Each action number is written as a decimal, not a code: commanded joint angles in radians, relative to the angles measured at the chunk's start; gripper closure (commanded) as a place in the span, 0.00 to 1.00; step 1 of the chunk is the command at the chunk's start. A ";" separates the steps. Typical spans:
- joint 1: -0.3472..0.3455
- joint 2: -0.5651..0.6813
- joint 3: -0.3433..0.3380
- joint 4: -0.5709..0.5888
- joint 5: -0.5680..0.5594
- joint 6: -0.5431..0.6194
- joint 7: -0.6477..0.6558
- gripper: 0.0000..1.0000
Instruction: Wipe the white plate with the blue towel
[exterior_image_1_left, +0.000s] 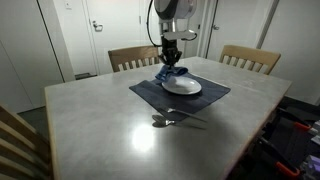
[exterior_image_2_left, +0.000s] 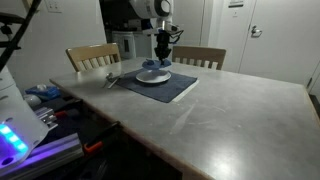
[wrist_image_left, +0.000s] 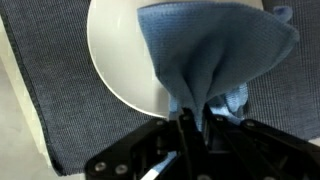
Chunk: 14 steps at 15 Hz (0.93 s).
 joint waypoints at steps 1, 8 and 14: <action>-0.025 0.001 0.037 -0.035 0.023 0.040 -0.027 0.97; -0.017 0.052 0.078 -0.059 0.034 0.138 -0.050 0.97; -0.044 0.050 0.076 -0.063 0.075 0.049 -0.043 0.97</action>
